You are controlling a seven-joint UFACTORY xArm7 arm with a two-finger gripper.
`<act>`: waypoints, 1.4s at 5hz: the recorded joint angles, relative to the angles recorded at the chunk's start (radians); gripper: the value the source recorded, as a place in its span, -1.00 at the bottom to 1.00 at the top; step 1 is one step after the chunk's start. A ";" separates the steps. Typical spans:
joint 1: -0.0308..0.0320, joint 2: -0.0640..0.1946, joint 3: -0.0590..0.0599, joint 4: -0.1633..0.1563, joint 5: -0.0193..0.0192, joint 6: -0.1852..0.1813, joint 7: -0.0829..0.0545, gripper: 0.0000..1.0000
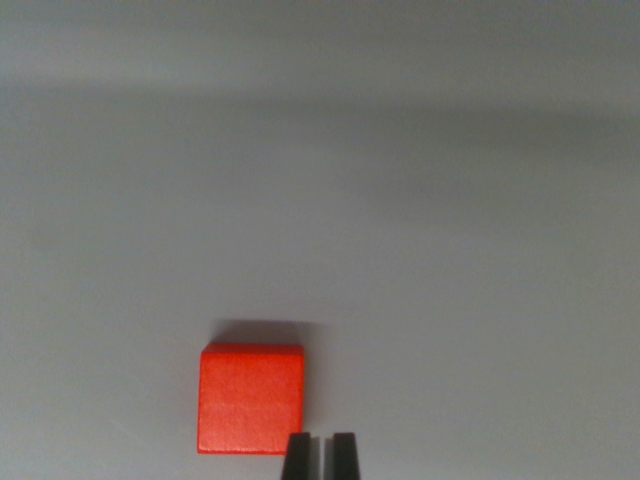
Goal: Reach red block
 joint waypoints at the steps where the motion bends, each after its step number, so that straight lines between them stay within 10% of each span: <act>1: 0.0000 0.000 0.000 0.000 0.0000 0.000 0.000 -1.00; 7: 0.0112 0.073 0.010 -0.066 -0.0021 -0.118 0.012 -1.00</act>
